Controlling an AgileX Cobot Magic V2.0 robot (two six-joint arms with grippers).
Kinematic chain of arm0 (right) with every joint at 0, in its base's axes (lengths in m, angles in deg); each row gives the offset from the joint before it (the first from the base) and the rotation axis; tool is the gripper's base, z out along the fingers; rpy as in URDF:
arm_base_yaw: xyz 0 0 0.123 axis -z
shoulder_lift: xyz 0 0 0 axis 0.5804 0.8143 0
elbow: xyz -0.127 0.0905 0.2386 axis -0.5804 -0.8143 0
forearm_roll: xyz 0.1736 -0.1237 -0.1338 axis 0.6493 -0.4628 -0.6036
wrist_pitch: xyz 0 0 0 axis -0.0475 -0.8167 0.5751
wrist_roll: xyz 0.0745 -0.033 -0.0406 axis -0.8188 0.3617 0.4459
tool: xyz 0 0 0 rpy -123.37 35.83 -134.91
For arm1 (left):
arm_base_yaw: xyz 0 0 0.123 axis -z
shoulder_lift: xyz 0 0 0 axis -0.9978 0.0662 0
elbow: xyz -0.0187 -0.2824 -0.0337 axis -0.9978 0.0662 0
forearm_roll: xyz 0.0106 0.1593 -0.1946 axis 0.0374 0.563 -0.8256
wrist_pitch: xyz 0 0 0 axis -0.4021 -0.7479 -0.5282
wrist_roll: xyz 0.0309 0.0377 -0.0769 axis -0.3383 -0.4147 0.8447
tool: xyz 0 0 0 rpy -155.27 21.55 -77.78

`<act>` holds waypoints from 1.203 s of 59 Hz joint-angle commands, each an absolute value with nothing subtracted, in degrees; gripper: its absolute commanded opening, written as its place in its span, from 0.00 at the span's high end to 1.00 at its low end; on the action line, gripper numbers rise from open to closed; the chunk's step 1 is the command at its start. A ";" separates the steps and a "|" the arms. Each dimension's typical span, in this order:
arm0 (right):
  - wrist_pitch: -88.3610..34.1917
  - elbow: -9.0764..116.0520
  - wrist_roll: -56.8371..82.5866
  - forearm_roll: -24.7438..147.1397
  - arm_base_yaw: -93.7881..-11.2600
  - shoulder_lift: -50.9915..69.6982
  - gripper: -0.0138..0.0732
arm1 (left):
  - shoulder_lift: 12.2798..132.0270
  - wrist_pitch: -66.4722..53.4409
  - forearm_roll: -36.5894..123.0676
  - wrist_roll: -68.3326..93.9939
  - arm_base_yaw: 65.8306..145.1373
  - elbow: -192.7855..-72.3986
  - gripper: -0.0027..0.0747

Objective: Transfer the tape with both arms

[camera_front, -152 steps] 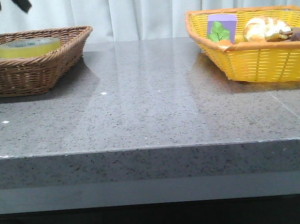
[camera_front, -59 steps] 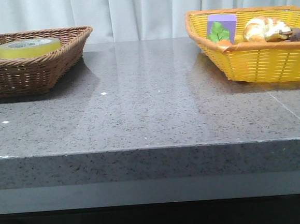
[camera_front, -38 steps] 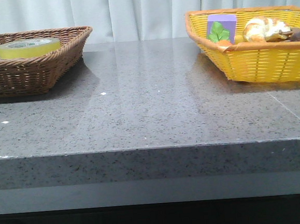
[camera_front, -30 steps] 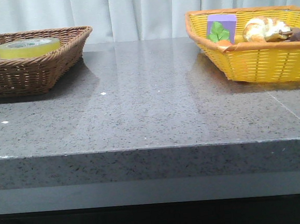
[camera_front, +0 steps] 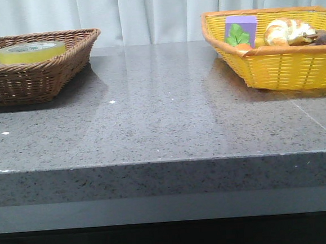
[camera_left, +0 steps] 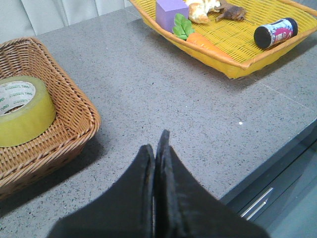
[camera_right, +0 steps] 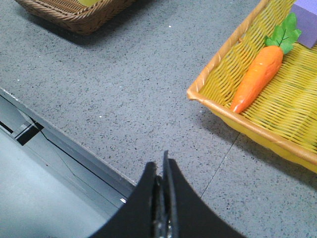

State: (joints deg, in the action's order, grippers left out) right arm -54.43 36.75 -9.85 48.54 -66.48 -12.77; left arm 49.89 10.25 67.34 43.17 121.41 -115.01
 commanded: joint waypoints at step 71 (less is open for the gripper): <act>-51.00 38.17 -9.81 48.68 -66.30 -12.85 0.97 | 13.35 -20.98 53.63 43.27 91.62 -74.63 0.99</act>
State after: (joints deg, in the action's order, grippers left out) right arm -54.51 36.63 -9.85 48.64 -66.48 -12.77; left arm 14.36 -16.25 54.15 43.17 91.74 -75.02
